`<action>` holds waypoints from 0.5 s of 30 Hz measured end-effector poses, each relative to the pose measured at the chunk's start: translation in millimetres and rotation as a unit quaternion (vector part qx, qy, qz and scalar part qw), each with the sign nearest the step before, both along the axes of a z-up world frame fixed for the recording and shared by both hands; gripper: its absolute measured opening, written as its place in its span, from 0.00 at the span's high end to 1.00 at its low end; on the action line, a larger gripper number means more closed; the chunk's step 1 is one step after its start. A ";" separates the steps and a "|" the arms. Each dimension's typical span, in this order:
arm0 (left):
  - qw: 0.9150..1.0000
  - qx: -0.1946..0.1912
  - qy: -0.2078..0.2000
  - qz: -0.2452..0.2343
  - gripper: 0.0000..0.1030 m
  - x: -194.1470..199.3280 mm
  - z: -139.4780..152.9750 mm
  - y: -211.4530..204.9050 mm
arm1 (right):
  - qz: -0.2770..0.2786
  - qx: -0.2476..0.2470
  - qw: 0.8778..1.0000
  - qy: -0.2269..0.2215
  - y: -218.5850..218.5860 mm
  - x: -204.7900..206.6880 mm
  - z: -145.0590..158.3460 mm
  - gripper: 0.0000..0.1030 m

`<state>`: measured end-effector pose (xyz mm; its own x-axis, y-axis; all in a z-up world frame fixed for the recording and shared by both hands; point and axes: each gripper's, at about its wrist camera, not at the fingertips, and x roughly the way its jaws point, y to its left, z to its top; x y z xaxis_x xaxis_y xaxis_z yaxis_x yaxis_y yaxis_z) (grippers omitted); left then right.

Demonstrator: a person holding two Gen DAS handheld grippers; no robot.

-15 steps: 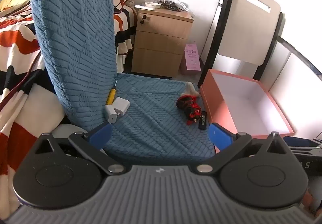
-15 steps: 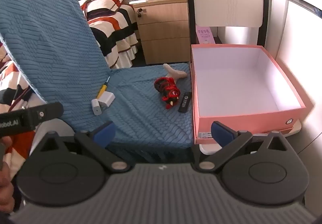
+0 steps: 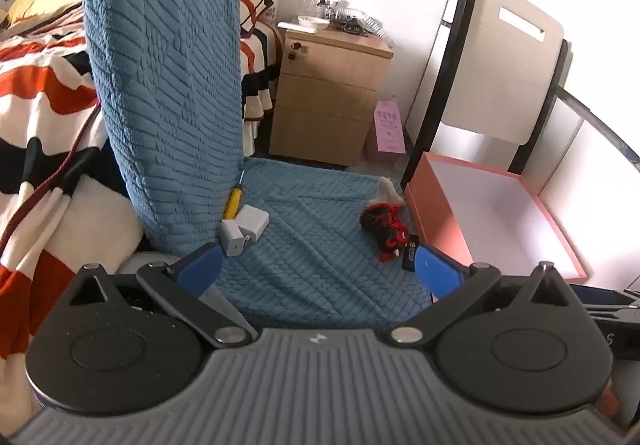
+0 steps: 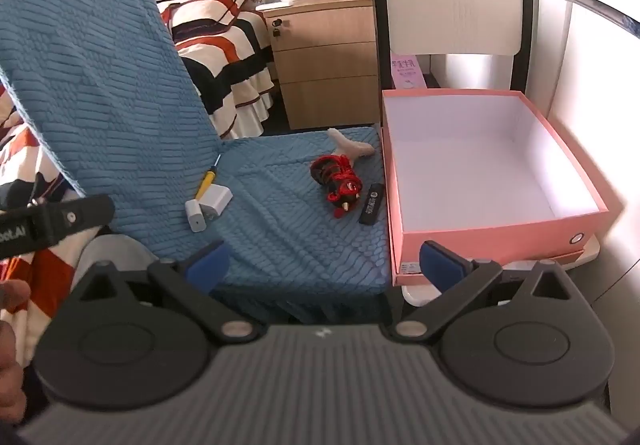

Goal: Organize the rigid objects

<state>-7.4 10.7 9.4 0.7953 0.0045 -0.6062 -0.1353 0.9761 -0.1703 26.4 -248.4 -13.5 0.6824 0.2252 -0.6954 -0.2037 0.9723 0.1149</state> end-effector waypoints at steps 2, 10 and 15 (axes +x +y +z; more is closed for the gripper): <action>1.000 0.002 0.002 0.002 0.00 1.4 -0.4 -1.1 | -0.001 0.000 1.000 0.001 -1.0 0.4 0.6 0.00; 1.000 0.004 -0.010 0.009 0.00 -10.7 1.7 -4.8 | 0.014 0.004 1.000 -0.005 -3.2 -4.6 4.3 0.00; 1.000 0.010 -0.015 0.001 0.00 -14.5 -1.1 -8.7 | 0.012 0.013 1.000 -0.015 -9.2 -10.4 2.4 0.00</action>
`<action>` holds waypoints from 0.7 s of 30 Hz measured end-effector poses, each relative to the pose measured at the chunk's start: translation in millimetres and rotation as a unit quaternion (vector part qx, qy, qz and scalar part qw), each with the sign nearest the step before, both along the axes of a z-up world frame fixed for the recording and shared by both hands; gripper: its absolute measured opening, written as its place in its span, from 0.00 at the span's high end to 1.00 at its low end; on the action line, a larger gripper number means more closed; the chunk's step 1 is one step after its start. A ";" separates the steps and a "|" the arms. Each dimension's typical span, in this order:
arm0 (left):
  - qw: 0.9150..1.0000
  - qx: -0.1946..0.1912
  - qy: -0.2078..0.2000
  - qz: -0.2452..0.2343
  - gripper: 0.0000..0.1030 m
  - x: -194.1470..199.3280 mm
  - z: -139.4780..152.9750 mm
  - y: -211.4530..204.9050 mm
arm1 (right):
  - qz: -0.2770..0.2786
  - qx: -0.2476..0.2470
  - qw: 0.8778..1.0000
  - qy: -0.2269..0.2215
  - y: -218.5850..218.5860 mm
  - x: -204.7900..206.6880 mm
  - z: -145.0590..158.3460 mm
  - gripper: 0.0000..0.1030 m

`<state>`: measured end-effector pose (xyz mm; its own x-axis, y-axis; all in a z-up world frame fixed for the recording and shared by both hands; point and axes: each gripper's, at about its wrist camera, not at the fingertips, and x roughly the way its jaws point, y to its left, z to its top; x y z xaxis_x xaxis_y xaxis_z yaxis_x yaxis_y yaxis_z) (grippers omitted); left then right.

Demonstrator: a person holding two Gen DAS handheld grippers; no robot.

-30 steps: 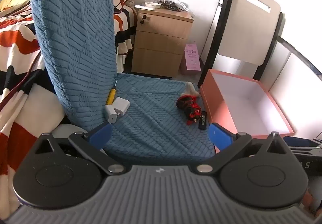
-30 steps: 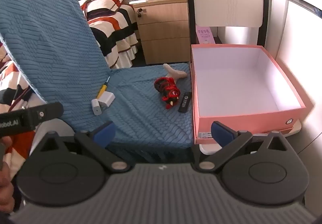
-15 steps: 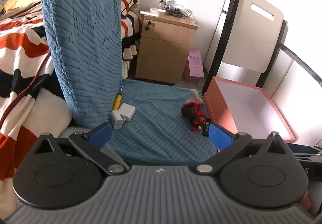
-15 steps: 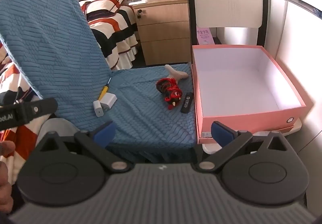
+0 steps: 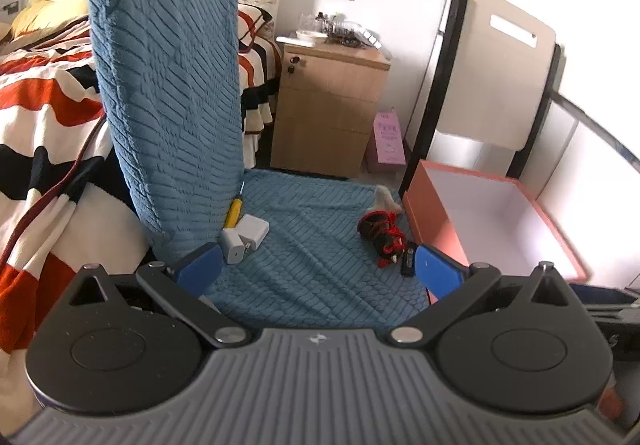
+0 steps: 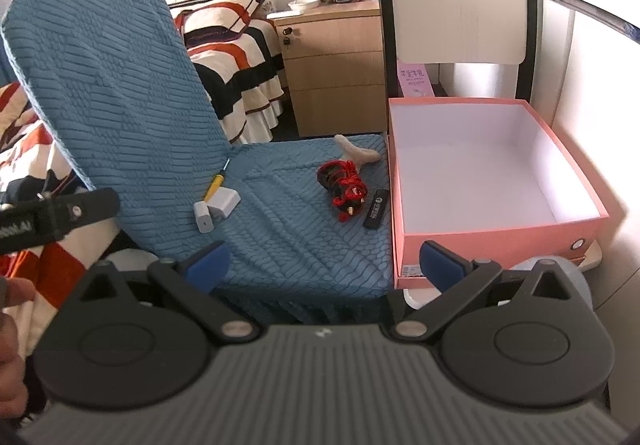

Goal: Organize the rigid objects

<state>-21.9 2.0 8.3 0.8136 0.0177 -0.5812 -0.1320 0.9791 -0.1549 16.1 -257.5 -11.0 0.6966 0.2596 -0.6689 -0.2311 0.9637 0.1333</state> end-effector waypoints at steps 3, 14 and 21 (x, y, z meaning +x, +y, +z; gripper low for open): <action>1.000 -0.006 0.001 -0.007 0.00 -2.4 -1.8 -3.2 | 0.000 0.007 1.000 0.000 -2.5 -3.0 -2.5 0.00; 1.000 0.000 0.012 -0.008 0.00 3.4 -5.4 -9.1 | -0.008 0.019 1.000 -0.020 -14.1 -9.9 -3.5 0.00; 1.000 -0.003 0.011 -0.002 0.00 8.9 -12.7 -11.6 | -0.003 0.013 1.000 -0.018 -14.2 -7.7 -11.4 0.00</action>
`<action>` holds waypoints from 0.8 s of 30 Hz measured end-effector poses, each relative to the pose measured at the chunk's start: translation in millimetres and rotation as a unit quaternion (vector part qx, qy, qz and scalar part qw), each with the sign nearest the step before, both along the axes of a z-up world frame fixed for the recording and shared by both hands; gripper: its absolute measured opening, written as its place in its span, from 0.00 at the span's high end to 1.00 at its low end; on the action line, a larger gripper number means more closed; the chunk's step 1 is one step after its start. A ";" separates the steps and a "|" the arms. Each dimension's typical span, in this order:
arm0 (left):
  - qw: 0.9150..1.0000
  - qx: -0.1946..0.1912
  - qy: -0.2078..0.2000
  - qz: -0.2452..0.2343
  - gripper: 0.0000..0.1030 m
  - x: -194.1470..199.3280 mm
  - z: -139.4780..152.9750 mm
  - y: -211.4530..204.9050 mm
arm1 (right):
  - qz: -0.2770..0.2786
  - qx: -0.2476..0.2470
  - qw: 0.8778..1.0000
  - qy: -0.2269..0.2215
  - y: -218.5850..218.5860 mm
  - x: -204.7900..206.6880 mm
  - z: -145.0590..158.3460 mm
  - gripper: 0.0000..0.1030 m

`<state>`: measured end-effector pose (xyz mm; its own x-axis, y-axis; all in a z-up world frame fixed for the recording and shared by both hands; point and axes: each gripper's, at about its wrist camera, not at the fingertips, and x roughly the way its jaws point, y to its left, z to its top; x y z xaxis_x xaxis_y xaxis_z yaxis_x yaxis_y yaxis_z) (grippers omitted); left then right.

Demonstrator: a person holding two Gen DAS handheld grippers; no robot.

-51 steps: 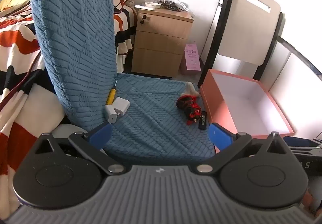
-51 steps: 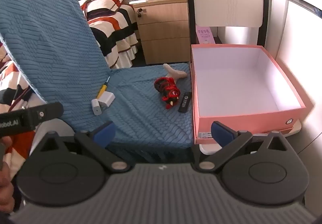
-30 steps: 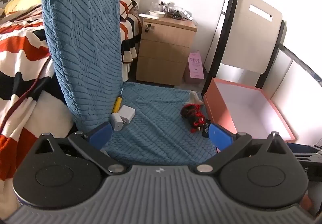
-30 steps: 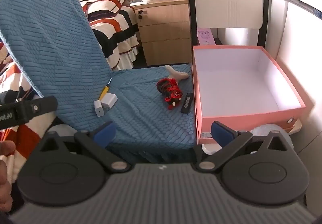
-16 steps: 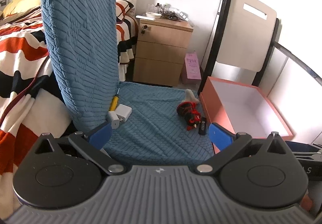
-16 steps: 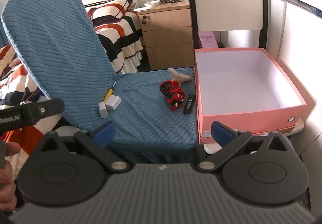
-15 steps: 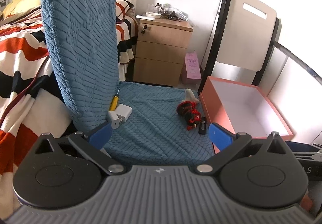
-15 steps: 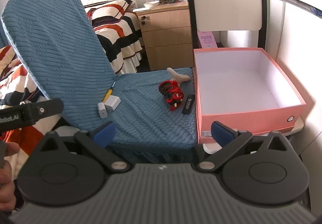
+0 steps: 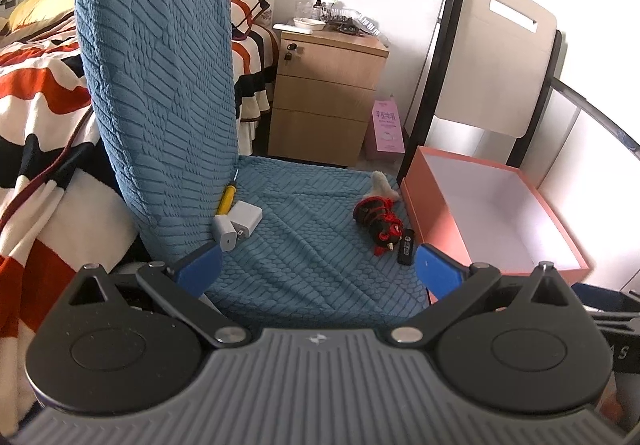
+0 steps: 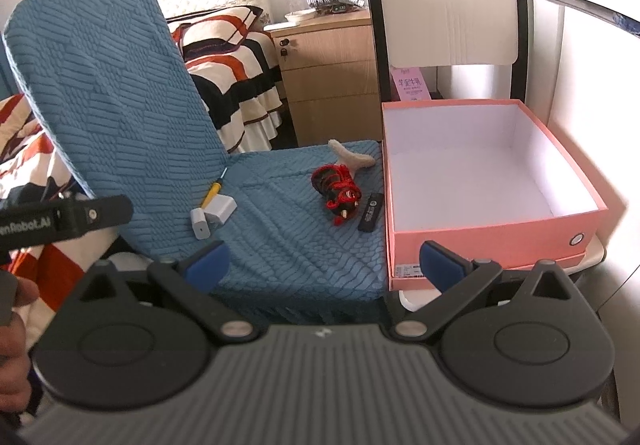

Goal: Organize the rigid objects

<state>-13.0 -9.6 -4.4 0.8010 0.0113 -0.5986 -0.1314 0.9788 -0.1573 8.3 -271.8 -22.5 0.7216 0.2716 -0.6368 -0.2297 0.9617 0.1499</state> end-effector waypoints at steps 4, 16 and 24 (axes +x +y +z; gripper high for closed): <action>1.000 0.009 0.014 -0.001 0.00 3.2 -11.9 -1.4 | -0.003 0.001 1.000 0.009 1.0 1.0 -9.6 0.00; 1.000 -0.001 0.029 0.011 0.00 8.2 -25.9 11.4 | -0.004 0.003 1.000 0.011 4.9 5.6 -15.1 0.00; 0.999 -0.010 0.035 0.019 0.00 7.8 -30.7 15.0 | -0.012 0.008 1.000 0.015 3.3 4.7 -16.6 0.00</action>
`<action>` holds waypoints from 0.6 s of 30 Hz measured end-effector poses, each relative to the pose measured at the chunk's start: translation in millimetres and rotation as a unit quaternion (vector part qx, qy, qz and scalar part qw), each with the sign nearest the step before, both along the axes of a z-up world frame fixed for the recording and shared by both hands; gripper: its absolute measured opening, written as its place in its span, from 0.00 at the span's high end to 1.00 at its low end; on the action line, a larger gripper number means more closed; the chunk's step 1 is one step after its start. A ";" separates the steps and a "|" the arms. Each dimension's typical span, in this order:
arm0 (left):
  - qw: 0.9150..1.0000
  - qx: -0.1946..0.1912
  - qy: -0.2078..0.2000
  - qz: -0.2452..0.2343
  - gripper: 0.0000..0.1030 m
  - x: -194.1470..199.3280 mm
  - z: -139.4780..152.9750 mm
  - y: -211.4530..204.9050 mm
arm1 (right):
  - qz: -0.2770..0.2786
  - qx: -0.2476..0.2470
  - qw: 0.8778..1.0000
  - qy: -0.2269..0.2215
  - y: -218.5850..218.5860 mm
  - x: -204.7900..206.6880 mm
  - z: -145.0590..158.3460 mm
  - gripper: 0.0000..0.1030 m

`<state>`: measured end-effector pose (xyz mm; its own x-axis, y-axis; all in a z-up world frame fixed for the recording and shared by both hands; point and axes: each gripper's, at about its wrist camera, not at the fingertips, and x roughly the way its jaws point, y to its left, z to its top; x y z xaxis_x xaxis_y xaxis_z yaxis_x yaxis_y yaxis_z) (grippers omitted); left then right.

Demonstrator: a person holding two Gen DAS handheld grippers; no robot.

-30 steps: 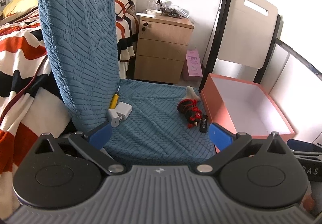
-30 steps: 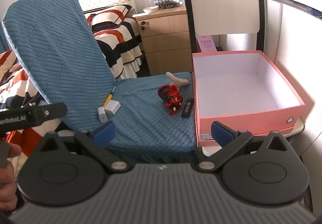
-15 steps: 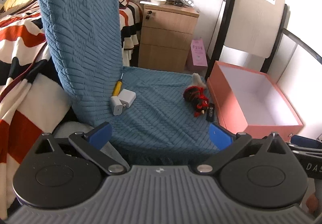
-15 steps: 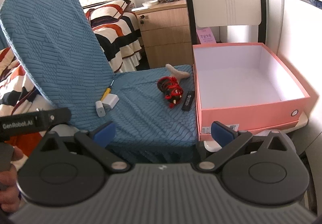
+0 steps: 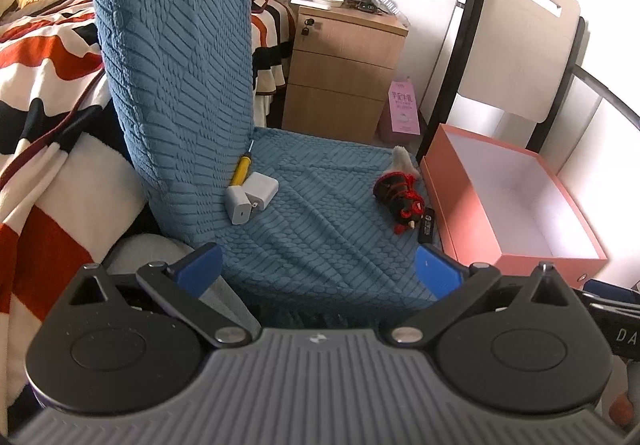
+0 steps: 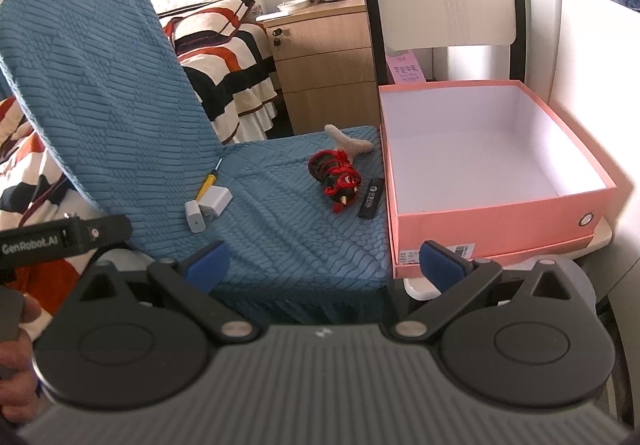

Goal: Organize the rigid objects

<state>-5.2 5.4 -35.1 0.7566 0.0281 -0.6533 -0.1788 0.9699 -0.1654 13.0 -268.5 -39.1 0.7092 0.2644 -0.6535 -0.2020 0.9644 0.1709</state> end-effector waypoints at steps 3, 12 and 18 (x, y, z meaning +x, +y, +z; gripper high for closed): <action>1.000 0.002 0.002 0.000 0.00 -1.1 -0.5 -3.1 | -0.002 0.002 1.000 0.002 -0.6 0.3 -0.4 0.00; 1.000 -0.004 0.006 0.003 0.00 6.4 -11.8 -1.1 | -0.009 0.012 1.000 0.006 -4.5 5.2 -10.8 0.00; 1.000 -0.014 0.003 0.004 0.00 19.0 -21.3 2.7 | -0.006 0.018 1.000 0.014 -2.6 13.0 -22.4 0.00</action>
<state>13.8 8.1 -56.4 0.7523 0.0170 -0.6586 -0.1885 0.9634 -0.1905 26.0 -271.1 -61.5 0.6937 0.2790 -0.6641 -0.1843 0.9600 0.2109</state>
